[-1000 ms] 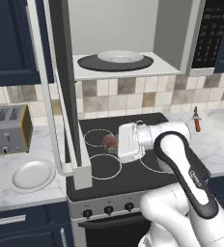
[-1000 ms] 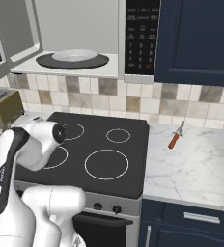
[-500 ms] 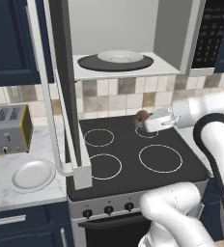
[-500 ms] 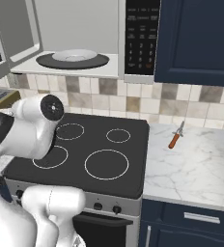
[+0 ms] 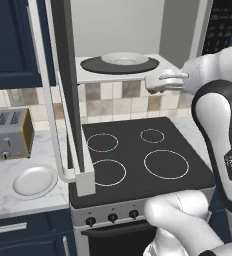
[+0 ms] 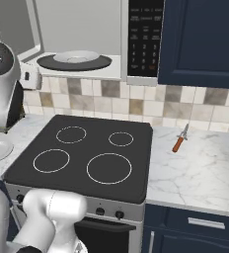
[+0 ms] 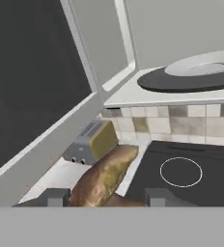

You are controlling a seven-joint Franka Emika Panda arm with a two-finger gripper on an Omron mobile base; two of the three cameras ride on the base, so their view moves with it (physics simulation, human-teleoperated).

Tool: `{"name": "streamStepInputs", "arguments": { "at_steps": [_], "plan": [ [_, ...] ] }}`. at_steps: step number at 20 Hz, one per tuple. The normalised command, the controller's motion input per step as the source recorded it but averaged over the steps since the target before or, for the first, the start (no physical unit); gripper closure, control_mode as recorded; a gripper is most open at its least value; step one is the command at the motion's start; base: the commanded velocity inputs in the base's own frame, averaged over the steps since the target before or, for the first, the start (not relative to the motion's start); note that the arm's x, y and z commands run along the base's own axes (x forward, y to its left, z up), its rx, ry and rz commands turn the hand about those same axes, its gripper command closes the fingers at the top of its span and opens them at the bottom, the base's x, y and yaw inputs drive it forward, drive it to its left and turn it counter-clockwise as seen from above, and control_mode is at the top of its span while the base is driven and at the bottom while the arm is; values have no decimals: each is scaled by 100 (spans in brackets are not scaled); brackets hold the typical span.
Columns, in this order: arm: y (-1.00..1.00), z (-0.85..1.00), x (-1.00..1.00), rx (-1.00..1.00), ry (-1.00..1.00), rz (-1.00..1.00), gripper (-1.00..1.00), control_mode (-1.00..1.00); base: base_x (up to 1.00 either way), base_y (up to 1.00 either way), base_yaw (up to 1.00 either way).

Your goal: Pick the mushroom from the counter and place it in the microwave.

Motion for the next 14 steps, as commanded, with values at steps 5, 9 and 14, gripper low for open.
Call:
{"name": "streamStepInputs", "arguments": {
  "at_steps": [5,9,14],
  "plan": [
    [-13,39,60,-15,-5,-26,100,-100,0,0,0],
    [-17,4,93,-23,-20,-6,100,-100,0,0,0],
    [-3,-5,84,-24,-9,-1,100,-100,0,0,0]
  ]
}}
